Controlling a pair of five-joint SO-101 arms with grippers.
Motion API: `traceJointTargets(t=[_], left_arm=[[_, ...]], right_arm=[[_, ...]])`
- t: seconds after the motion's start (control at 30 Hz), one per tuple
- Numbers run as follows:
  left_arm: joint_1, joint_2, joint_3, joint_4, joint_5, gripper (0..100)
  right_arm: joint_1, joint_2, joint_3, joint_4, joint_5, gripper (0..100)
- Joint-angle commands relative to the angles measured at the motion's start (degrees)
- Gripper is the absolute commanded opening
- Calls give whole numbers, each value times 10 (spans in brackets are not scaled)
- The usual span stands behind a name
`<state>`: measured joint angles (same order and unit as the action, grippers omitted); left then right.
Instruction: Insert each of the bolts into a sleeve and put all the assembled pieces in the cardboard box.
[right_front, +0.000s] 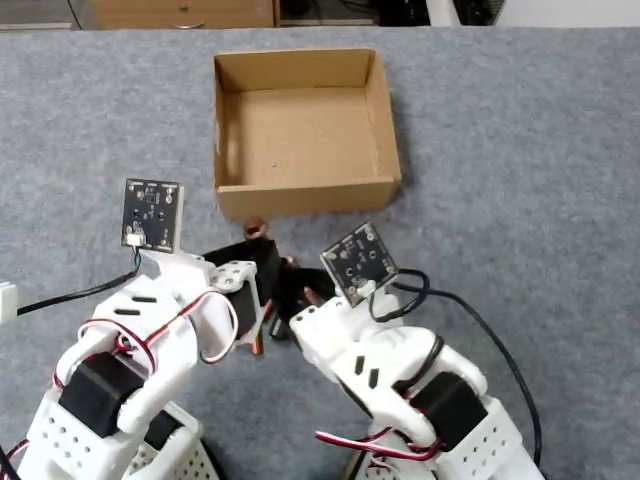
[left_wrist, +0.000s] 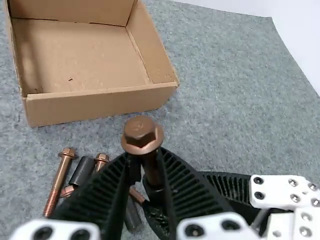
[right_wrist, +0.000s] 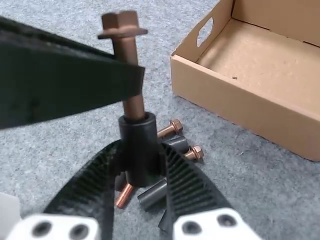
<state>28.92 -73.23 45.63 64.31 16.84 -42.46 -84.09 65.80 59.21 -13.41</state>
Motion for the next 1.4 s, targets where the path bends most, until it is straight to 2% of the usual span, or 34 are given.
traceJointTargets(t=[0.0,0.37,0.5,0.57,0.77,0.87,1.13,1.37], left_arm=[[3,-7,-3,6,-6,19],[5,-7,-1,7,-10,22],[8,-7,-2,38,-16,23],[8,-7,-2,51,-29,58],[8,-7,-2,51,-29,261],[8,-7,-2,51,-29,302],[8,-10,-7,51,-30,304],[8,-109,-2,53,-31,304]], right_arm=[[19,-10,-20,-16,3,1],[21,-10,-20,-18,3,1],[22,-10,-20,-18,3,1],[22,-10,-20,-19,3,1],[22,-10,-20,-19,3,1],[22,-10,-20,-19,3,1],[75,-10,-20,-53,3,1],[119,-10,-16,-108,3,1]])
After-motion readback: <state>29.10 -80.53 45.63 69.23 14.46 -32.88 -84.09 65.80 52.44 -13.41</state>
